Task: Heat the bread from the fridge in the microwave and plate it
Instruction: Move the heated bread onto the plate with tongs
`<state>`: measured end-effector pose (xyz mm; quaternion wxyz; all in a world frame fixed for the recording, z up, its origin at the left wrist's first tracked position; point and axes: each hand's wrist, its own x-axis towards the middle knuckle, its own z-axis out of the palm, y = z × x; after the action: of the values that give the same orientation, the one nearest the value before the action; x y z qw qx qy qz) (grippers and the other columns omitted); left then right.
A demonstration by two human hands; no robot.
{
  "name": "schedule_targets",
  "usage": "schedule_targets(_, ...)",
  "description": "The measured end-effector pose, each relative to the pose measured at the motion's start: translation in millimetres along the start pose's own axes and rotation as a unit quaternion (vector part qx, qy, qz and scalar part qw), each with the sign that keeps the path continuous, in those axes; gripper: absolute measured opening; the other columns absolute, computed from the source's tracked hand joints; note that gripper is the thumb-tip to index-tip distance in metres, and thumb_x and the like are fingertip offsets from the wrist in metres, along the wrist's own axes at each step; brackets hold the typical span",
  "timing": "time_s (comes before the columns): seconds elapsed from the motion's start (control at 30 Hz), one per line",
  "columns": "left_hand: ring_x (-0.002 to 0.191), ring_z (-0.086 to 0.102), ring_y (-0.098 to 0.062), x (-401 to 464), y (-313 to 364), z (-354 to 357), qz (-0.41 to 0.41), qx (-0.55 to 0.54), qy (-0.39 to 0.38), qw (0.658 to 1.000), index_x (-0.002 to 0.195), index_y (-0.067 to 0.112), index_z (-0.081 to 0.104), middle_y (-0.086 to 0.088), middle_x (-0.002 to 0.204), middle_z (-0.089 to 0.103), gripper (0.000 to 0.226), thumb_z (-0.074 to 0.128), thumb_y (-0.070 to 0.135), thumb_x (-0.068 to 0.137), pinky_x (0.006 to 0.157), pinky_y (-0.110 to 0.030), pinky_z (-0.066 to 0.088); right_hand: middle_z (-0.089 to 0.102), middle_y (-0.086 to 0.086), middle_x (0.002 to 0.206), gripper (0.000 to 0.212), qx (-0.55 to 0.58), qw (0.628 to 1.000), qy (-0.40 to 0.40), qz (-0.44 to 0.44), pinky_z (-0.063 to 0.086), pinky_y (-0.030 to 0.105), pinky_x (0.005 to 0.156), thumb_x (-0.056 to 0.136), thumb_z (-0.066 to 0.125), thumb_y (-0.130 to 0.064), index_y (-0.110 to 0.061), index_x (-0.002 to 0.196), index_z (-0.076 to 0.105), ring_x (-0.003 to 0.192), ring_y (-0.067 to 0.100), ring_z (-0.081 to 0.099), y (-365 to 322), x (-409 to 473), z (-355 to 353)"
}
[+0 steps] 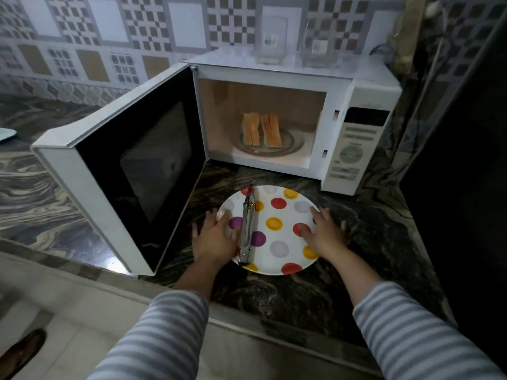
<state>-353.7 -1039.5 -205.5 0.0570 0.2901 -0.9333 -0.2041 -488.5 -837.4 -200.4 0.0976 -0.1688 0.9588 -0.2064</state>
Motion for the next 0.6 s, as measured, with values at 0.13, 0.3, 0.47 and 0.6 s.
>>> schedule_targets(0.13,0.148,0.000,-0.014,10.5,-2.9,-3.9,0.002,0.016,-0.021,1.000,0.151,0.035,0.019,0.001,0.161,0.011,0.057,0.029,0.050,0.097,0.118,-0.043,-0.004,0.005,0.000,0.161,0.063,-0.082,0.996,-0.015,-0.019,-0.009,0.052,0.117,0.097,0.029,-0.053,-0.027,0.152,0.015,0.149,0.019,0.000,-5.4,18.8,-1.1)
schedule_targets(0.3,0.148,0.001,-0.012,6.3,-20.3,-2.3,0.056,0.056,-0.001,0.997,0.152,0.035,0.015,0.002,0.162,0.008,0.083,0.006,0.069,0.077,0.119,-0.035,-0.001,0.006,-0.002,0.161,0.062,-0.098,0.993,-0.035,-0.051,-0.008,0.051,0.117,0.097,0.030,-0.053,-0.028,0.152,0.015,0.148,0.017,0.001,-6.1,42.0,-7.5)
schedule_targets(0.47,0.148,0.003,-0.013,8.3,-15.4,0.3,0.045,0.070,0.020,0.996,0.152,0.033,0.017,0.001,0.161,0.012,0.094,-0.002,0.066,0.065,0.119,-0.036,0.001,0.019,0.008,0.157,0.057,-0.094,0.992,0.059,-0.062,0.002,0.051,0.116,0.094,0.047,-0.042,-0.024,0.146,0.033,0.146,0.030,0.009,-17.1,41.0,-6.2)
schedule_targets(0.6,0.148,0.003,-0.013,7.2,-15.5,-1.2,0.043,0.072,0.012,0.996,0.152,0.032,0.017,0.001,0.161,0.013,0.093,0.000,0.066,0.067,0.120,-0.036,0.000,0.054,0.009,0.127,0.040,0.105,0.981,0.131,-0.095,0.040,0.037,0.100,0.091,0.055,-0.030,-0.015,0.128,0.056,0.119,0.028,0.051,-65.4,9.1,6.3)
